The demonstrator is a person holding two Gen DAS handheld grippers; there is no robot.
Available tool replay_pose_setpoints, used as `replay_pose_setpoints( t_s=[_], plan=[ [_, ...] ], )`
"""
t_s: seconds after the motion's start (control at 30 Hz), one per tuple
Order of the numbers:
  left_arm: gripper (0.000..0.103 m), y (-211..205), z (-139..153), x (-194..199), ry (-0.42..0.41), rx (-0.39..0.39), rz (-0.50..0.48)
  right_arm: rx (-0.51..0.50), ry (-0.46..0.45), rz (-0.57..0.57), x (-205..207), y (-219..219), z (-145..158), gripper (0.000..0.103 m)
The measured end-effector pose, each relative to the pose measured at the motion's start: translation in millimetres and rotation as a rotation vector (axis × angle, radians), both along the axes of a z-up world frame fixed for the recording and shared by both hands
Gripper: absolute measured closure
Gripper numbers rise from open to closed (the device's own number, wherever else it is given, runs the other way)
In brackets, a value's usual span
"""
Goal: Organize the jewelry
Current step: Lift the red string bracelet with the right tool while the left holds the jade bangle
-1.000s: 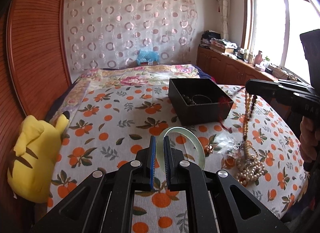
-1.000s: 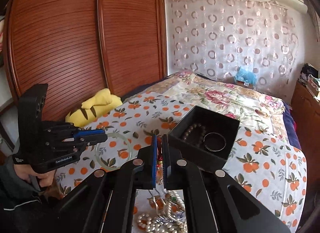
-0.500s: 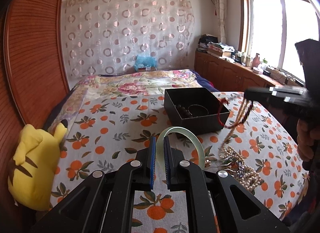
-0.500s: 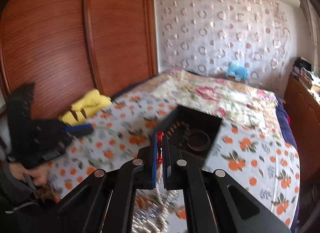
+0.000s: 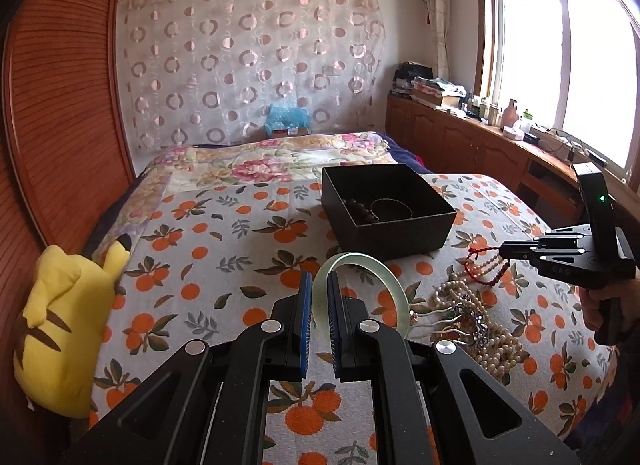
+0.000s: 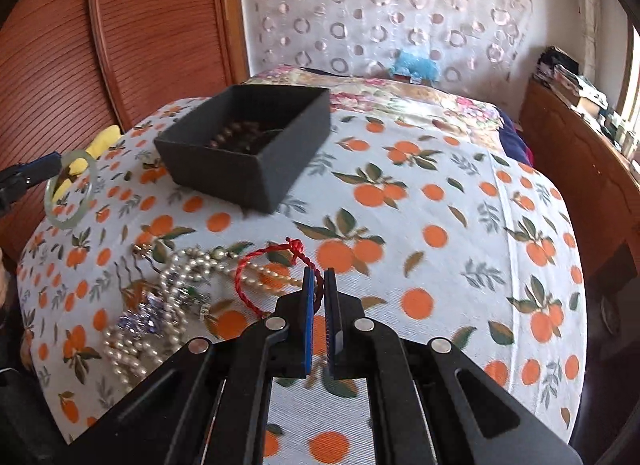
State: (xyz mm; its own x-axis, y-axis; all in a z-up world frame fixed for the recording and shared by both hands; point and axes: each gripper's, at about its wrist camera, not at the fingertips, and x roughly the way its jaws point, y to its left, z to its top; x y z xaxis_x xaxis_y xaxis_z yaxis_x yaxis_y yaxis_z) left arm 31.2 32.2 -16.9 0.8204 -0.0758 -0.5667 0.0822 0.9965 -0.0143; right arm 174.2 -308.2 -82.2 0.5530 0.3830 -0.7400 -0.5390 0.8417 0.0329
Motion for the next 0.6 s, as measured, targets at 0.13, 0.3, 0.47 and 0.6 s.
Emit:
replay_pose_setpoints(
  t_s=[0.13, 0.3, 0.47, 0.6],
  plan=[
    [0.096, -1, -1, 0, 0.002, 0.002, -0.003, 0.0, -0.015, -0.021, 1, -8, 0, 0.097],
    [0.096, -2, -1, 0, 0.001, 0.003, -0.004, 0.013, -0.016, -0.041, 6, -16, 2, 0.077],
    [0.096, -3, -1, -1, 0.003, 0.002, -0.006, 0.009, 0.026, 0.002, 19, -4, -5, 0.077],
    [0.096, -8, 2, 1, 0.001, 0.009, -0.015, -0.034, 0.057, 0.032, 31, 9, -13, 0.077]
  ],
)
